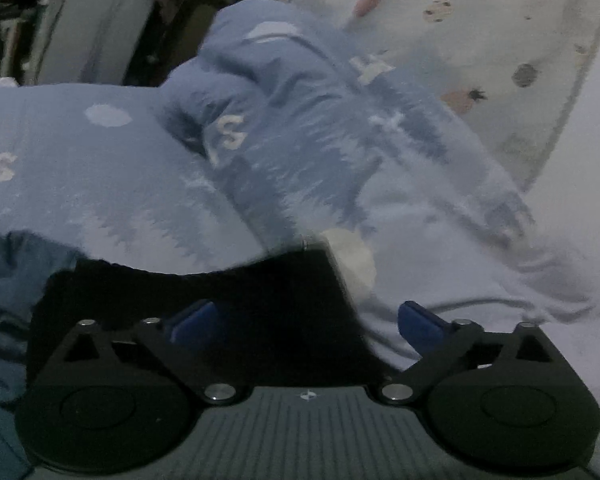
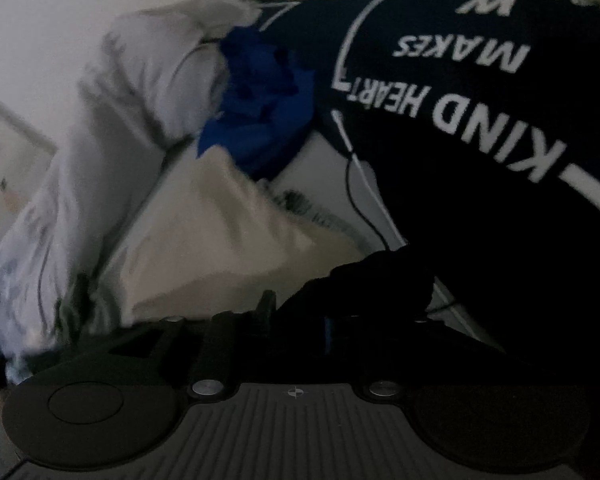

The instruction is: Fold clothes

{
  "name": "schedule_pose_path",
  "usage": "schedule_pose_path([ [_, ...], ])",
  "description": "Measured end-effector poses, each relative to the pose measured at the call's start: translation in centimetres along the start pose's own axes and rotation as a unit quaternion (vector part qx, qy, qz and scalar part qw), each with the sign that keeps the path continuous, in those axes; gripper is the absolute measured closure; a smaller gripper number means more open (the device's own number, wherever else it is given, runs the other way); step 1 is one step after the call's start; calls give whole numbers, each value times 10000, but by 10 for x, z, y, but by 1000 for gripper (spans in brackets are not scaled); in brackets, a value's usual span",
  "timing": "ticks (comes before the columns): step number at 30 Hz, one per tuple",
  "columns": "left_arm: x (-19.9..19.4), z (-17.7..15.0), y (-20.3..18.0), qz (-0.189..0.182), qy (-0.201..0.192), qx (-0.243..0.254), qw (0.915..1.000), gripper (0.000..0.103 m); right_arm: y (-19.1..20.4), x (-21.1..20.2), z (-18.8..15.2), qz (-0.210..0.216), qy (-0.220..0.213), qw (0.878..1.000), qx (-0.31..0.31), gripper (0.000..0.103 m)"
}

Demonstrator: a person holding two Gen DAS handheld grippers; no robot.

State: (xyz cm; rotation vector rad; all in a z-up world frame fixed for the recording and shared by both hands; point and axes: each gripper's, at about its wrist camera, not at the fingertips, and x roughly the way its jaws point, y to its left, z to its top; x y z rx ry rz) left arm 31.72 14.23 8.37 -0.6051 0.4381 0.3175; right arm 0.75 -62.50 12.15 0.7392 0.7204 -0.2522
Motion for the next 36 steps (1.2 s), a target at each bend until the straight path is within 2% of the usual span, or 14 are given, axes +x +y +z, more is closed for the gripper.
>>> schedule_pose_path([
  [1,-6,3,-2,-98,0,78,9999,0,1,-7,-3,54,-5,10000,-77,54],
  [3,-21,8,-7,-339,-33,203,9992,0,4,-22,-8,70,-143,9997,-201,15],
  [4,-29,10,-9,-444,-63,260,9987,0,5,-30,-8,-39,-268,9994,-206,8],
  [9,-68,20,-26,-770,-265,669,9944,0,-10,-52,4,-229,-435,9980,397,4],
  [12,-94,26,-34,-894,-445,882,9911,0,-17,-56,-2,-360,-472,9980,220,3],
  [17,-141,33,-41,-1118,-636,1213,9842,0,-23,-39,-39,-662,-176,9965,-488,4],
  [19,-161,36,-39,-1252,-658,1202,9826,0,-27,-25,-49,-672,-75,9963,-521,9],
  [22,-187,39,-34,-1411,-646,1135,9813,0,-27,-5,-62,-963,81,9922,-785,53],
  [23,-195,41,-31,-1423,-629,1136,9813,0,-25,2,-66,-1176,134,9882,-969,78],
  [25,-208,46,-23,-1376,-651,1161,9815,0,-33,1,-72,-1182,280,9872,-1032,83],
  [26,-212,50,-18,-1335,-659,1155,9821,0,-40,-8,-74,-1179,295,9870,-1054,97],
  [29,-222,60,6,-1322,-611,835,9858,0,-50,-38,-81,-1240,269,9854,-1135,102],
  [32,-225,61,29,-1169,-545,711,9891,0,-54,-50,-93,-1671,424,9761,-1322,102],
  [36,-209,48,63,-981,-146,466,9940,0,-23,-69,-108,-1591,280,9741,-1582,96],
])
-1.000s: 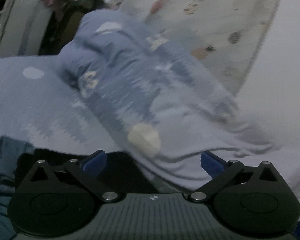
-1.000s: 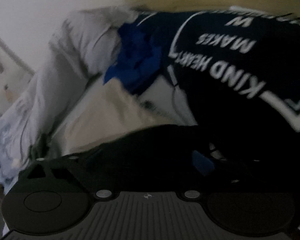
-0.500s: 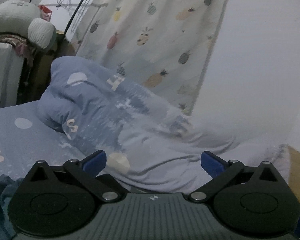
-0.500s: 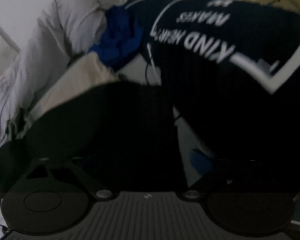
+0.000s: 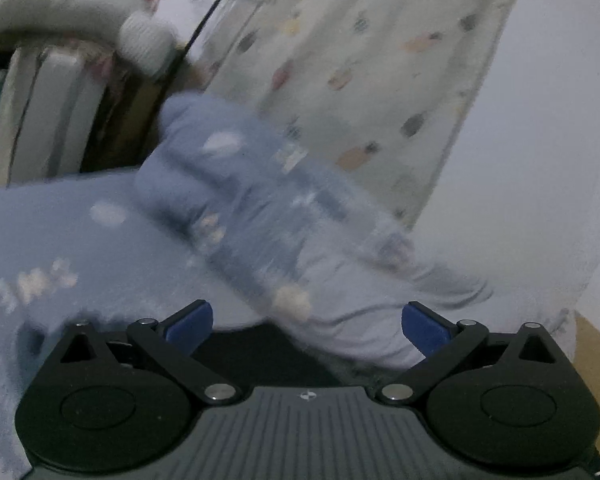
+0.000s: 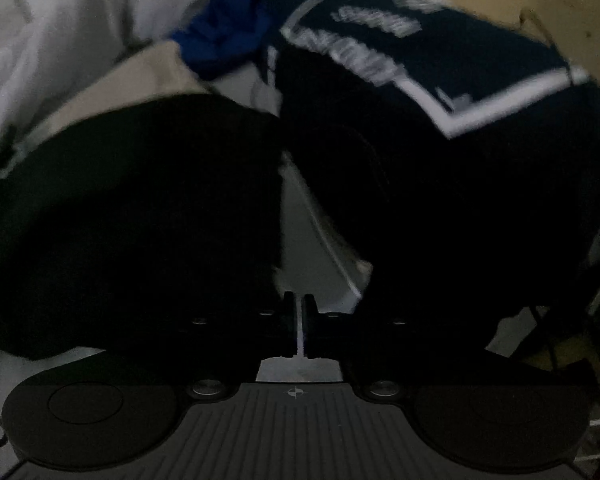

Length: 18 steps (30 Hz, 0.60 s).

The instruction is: Fold clothes

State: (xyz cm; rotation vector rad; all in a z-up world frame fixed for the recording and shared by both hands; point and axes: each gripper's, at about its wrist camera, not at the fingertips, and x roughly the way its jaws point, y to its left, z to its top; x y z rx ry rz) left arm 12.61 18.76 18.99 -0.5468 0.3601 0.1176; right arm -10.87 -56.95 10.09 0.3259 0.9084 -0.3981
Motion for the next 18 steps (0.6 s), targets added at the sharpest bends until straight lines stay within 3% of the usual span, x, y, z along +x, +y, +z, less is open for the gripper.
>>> schedule_pose_path([
  [1,4,-5,8,-24,109,-68,9999,0,11,-9,0,45,-85,9999,-93,95],
  [5,38,-24,52,-139,661,-664,9955,0,65,-42,-2,479,-426,9965,-543,63],
  [6,49,-29,65,-192,759,-909,9928,0,79,-49,-3,598,-513,9947,-654,55],
  [8,72,-37,90,-330,948,-1418,9848,0,103,-60,-6,820,-647,9914,-795,49],
  [14,134,-56,134,-988,995,-2339,9621,0,162,-71,-11,1203,-821,9842,-1003,44],
  [18,167,-65,137,-1844,1004,-2665,9407,0,193,-63,-14,1372,-804,9800,-1196,44],
])
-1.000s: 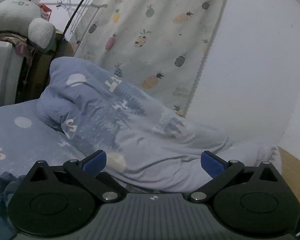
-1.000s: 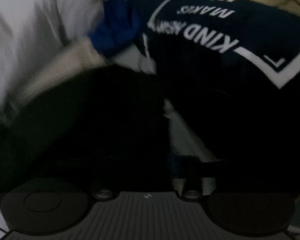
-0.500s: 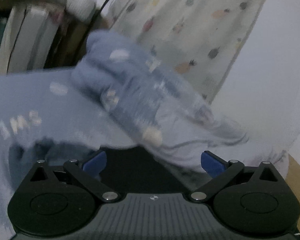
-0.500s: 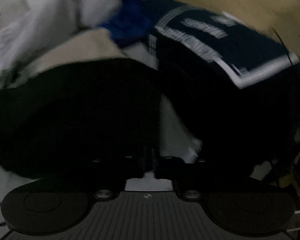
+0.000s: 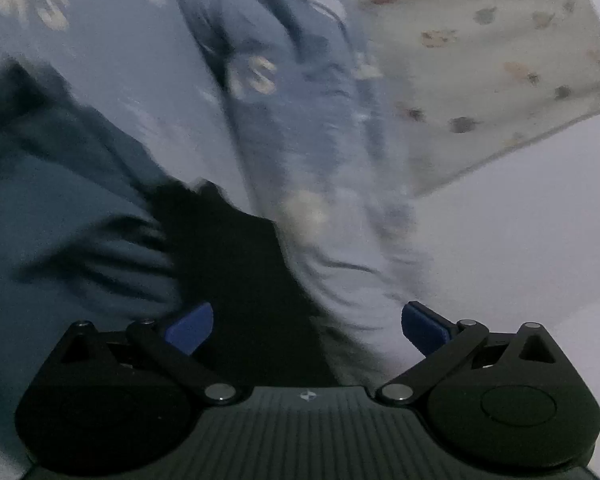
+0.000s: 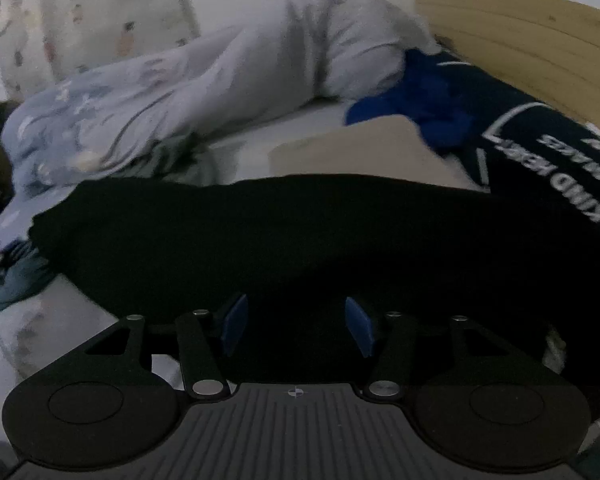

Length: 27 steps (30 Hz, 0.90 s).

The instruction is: Fold clothes

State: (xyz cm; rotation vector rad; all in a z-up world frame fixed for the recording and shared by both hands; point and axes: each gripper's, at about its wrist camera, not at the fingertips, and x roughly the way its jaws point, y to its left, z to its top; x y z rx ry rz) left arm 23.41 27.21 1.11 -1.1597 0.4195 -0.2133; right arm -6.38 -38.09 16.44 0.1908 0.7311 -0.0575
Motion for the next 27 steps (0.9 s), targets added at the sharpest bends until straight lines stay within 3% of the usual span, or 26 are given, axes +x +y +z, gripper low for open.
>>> schedule_pose_path([
  [3,27,0,3,424,166,320,9984,0,22,16,2,51,154,9998,-86,44],
  [6,42,-2,13,825,251,323,9958,0,41,26,0,153,285,9994,-151,44],
  [10,56,-5,9,952,253,502,9939,0,59,34,-2,269,395,9986,-236,40],
  [15,68,1,18,924,167,333,9950,0,70,41,-3,373,437,9980,-246,39],
  [17,67,3,21,1073,89,283,9938,42,72,42,-3,406,455,9978,-266,38],
  [18,65,4,23,1259,85,228,9917,90,72,42,-3,406,454,9978,-271,37],
  [19,62,5,27,1387,81,155,9902,96,72,42,-3,395,446,9979,-255,36],
  [25,22,8,15,793,-73,309,9963,96,73,39,-5,433,423,9979,-209,32],
  [27,15,8,8,877,-116,485,9949,96,74,38,-5,461,404,9978,-231,31],
])
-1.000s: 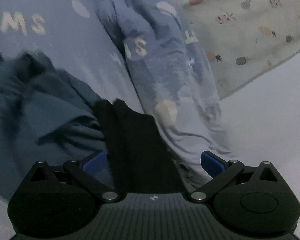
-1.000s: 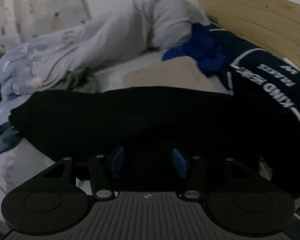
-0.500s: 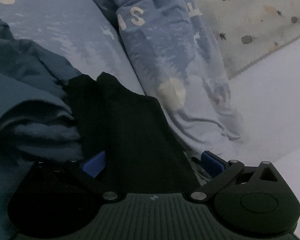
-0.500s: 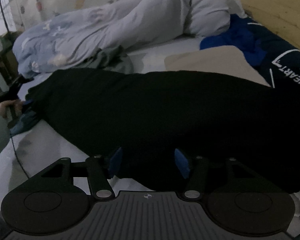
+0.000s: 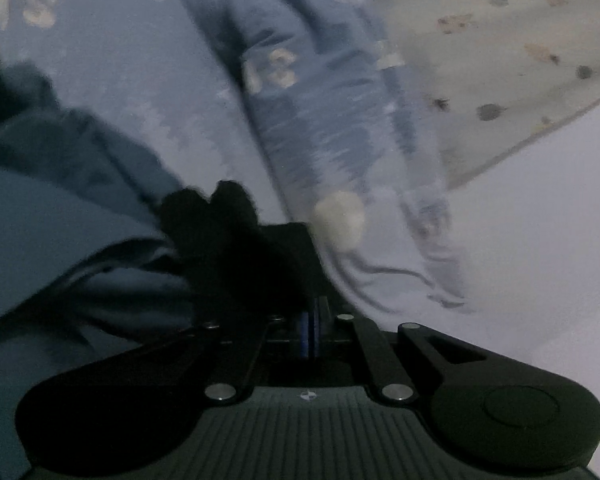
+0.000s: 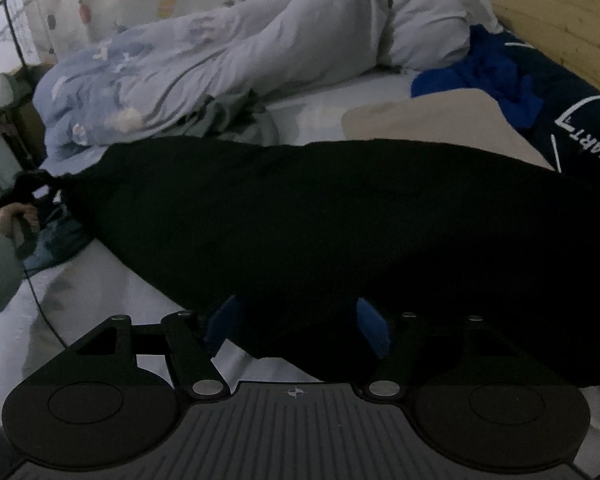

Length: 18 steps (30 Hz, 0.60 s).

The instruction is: Fold clothes

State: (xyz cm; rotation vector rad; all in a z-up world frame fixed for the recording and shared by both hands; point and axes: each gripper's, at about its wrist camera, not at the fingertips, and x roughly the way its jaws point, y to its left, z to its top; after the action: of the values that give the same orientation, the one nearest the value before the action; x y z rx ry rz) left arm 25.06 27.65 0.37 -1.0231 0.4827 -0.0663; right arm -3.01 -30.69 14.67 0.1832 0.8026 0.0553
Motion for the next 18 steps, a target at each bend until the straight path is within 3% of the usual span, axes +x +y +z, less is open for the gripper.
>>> schedule_pose_path([
  [2,9,2,9,444,199,-96,9988,94,1,1,0,31,-7,10000,3,31],
  [3,15,3,17,625,364,-238,9971,81,2,1,0,57,-12,10000,6,31],
  [5,13,4,24,570,412,-370,9968,74,4,1,-1,107,-21,9999,3,31],
  [7,2,7,24,442,223,-351,9982,46,6,1,-2,155,-2,9999,-55,31],
  [9,-6,11,24,347,56,-450,9984,31,6,1,-2,150,25,9998,-89,30],
  [14,-1,14,21,569,199,-376,9975,30,6,6,-3,149,59,9999,-47,30],
  [18,9,14,21,623,275,-333,9971,20,10,9,-4,207,71,9997,-65,28],
])
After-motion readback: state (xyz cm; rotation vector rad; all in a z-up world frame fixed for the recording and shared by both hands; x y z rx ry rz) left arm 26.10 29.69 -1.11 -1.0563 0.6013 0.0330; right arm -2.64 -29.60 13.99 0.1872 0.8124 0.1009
